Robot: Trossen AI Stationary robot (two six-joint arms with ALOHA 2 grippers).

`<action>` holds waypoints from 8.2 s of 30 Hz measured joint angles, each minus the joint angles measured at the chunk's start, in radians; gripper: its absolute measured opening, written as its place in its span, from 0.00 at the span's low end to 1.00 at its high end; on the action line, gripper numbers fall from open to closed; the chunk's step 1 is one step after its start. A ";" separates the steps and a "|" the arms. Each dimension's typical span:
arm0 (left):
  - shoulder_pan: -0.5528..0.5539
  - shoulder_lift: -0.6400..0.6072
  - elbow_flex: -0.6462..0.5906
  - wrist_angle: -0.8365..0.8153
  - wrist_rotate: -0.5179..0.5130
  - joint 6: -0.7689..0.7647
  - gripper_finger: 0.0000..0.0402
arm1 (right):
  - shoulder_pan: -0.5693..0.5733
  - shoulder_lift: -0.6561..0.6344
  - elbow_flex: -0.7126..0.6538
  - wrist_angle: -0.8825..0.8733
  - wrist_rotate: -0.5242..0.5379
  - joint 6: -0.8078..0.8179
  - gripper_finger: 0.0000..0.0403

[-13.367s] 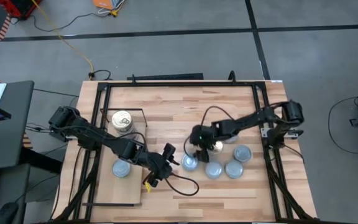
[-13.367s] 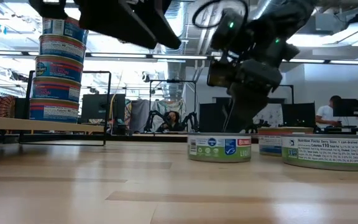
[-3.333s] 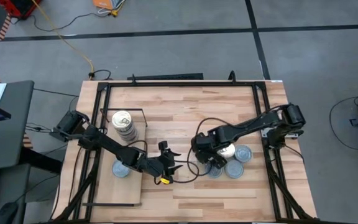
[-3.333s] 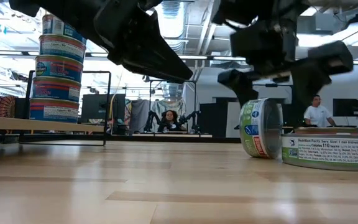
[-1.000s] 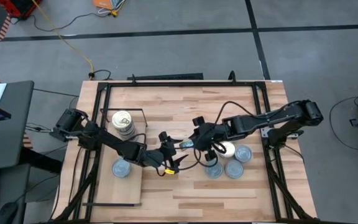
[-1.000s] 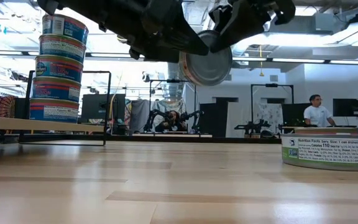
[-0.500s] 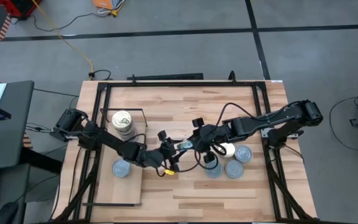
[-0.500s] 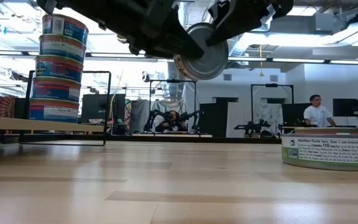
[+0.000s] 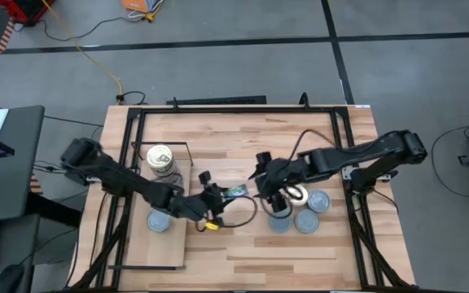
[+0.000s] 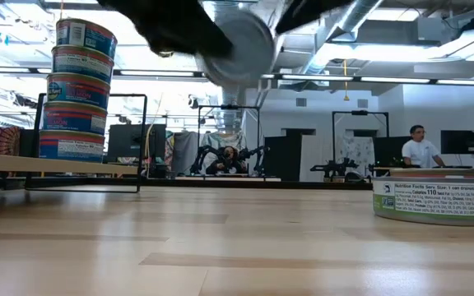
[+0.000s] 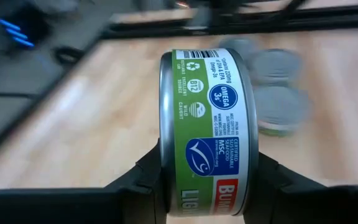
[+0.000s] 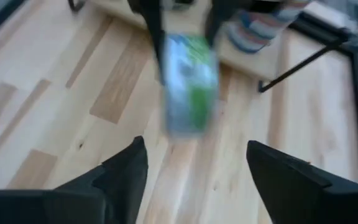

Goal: Stack canned seafood by type on shelf
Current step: Stack the green and white tuna can on the green and white tuna can on the shelf

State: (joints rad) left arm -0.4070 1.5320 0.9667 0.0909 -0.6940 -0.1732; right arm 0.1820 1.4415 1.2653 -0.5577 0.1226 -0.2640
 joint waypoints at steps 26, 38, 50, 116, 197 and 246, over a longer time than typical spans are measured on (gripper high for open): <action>-0.305 -0.593 -0.009 -0.993 0.622 -0.702 0.33 | -0.024 -0.209 -0.374 0.635 0.010 0.214 0.79; -0.393 -0.815 -0.058 -1.003 0.464 -0.766 0.33 | 0.041 -0.179 -0.406 0.752 0.010 0.319 0.79; -0.402 -1.047 -0.362 -0.770 0.525 -0.882 0.33 | 0.091 -0.178 -0.406 0.812 0.059 0.301 0.79; -0.402 -1.016 -0.462 -0.819 0.589 -1.096 0.63 | 0.091 -0.177 -0.405 0.821 0.060 0.283 0.79; -0.269 -0.076 0.238 -0.411 -0.079 0.004 0.63 | 0.310 0.336 -0.123 -0.164 0.038 0.764 0.72; -0.436 -0.058 0.278 -0.441 -0.099 -0.058 0.63 | 0.109 0.427 0.017 -0.085 -0.235 0.656 0.26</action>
State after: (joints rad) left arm -0.8433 1.4738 1.2446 -0.3497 -0.7935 -0.2317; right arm 0.2907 1.8687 1.2827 -0.6427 -0.1123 0.3920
